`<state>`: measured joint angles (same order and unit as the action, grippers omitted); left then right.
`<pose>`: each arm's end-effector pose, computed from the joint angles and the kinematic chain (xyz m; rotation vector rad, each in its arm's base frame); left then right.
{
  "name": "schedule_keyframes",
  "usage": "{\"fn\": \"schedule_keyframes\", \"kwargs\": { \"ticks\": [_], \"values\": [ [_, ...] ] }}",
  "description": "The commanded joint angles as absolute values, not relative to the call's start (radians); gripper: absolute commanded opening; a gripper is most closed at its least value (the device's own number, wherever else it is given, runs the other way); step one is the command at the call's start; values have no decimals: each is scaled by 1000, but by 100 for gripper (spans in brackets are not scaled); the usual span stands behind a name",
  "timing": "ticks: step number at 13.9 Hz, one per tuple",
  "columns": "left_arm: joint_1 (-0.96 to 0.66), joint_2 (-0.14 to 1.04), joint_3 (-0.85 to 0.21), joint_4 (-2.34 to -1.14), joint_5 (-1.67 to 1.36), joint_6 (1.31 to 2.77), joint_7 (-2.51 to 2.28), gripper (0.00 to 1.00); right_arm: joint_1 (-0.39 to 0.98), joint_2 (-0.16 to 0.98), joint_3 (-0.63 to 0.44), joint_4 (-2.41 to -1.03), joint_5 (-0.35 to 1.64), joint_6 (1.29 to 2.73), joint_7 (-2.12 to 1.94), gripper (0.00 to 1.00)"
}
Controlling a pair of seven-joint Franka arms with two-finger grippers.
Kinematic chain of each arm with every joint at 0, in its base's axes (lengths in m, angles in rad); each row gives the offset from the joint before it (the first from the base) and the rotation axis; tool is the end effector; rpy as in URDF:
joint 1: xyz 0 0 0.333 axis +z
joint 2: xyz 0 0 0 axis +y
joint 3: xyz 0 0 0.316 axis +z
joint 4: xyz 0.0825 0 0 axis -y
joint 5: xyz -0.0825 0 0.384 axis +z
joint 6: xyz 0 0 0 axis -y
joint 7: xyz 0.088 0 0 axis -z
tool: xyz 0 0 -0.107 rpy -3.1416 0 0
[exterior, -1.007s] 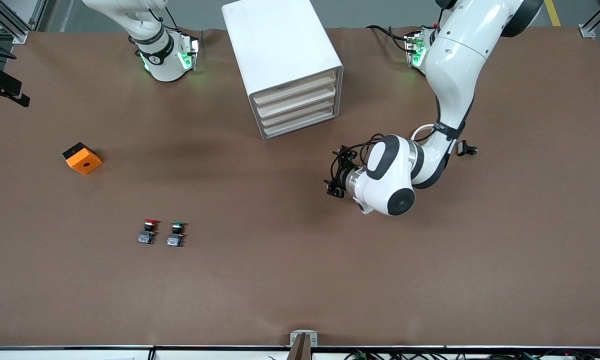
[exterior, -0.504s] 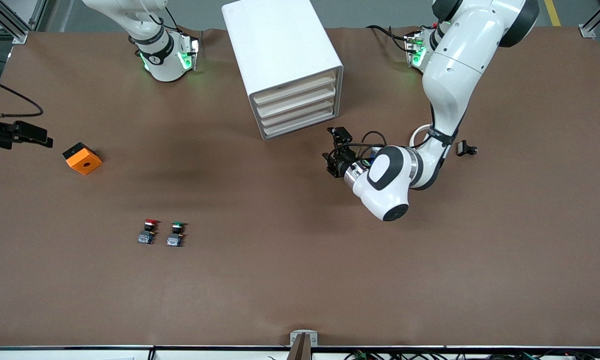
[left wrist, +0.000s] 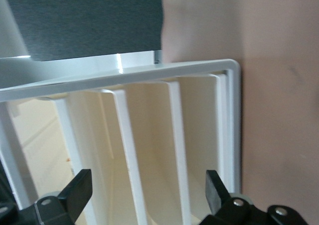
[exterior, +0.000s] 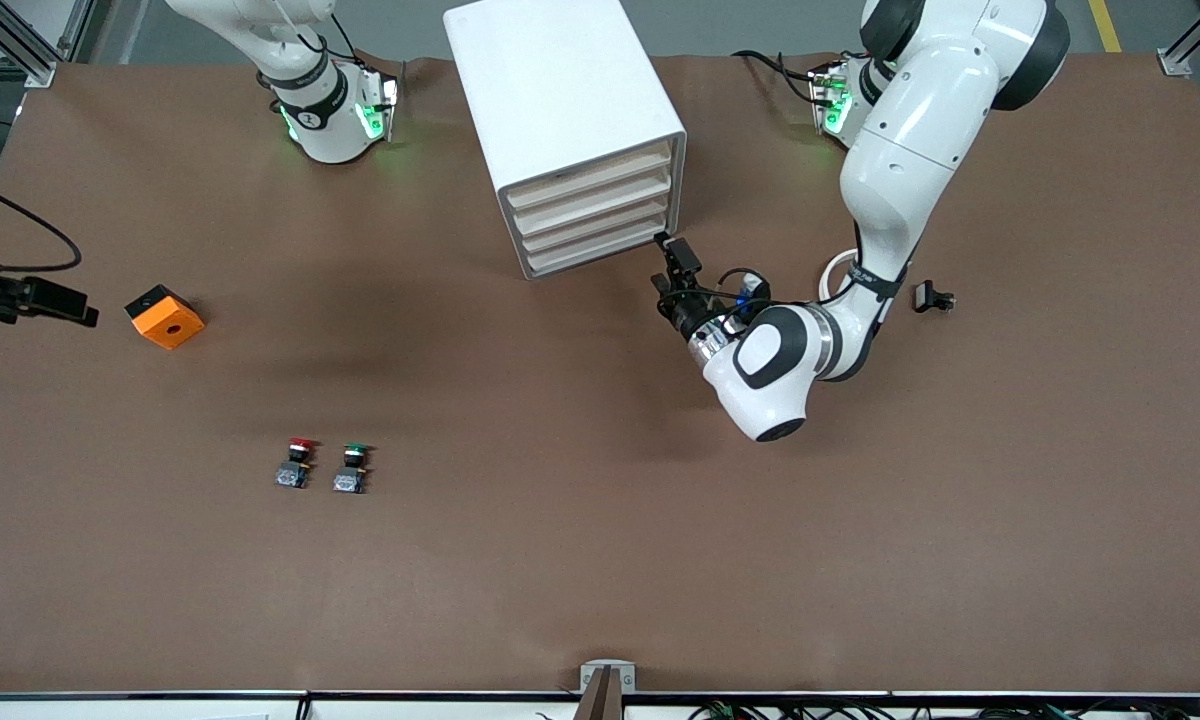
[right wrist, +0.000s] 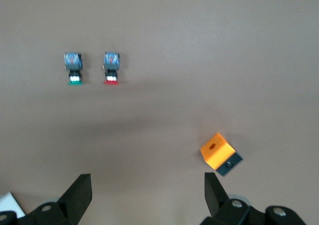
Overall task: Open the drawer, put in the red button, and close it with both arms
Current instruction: 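Pull the drawer open with the left gripper while the right gripper reaches the button, then grasp the red push button with the right gripper and lift it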
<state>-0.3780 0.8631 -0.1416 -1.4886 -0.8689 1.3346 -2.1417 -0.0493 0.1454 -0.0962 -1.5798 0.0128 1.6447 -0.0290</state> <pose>0.4944 -0.3774 0.1785 -1.1902 -1.6642 1.4472 0.5929 -0.0820 0.5428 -3.1280 0.1840 0.1248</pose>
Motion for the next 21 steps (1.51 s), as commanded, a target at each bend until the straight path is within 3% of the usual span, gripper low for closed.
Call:
{"fn": "schedule_keyframes", "kwargs": {
  "ticks": [1, 2, 18, 20, 21],
  "values": [
    [-382, 859, -150, -1497, -929, 1263, -2181, 76, -6, 178, -92, -1641, 18, 1759, 49, 100],
    [-383, 858, -150, -1497, -934, 1240, -2183, 73, -2, 207, -92, -1644, 21, 1793, 64, 100],
    [-508, 868, -149, -1557, -931, 1249, -2166, 68, 74, 629, -91, -1663, 107, 2319, 114, 100],
    [-520, 870, -149, -1571, -925, 1255, -2166, 62, 81, 658, -91, -1664, 113, 2373, 115, 100],
    [-520, 870, -149, -1584, -922, 1265, -2166, 52, 93, 670, -91, -1664, 126, 2391, 115, 100]
  ]
}}
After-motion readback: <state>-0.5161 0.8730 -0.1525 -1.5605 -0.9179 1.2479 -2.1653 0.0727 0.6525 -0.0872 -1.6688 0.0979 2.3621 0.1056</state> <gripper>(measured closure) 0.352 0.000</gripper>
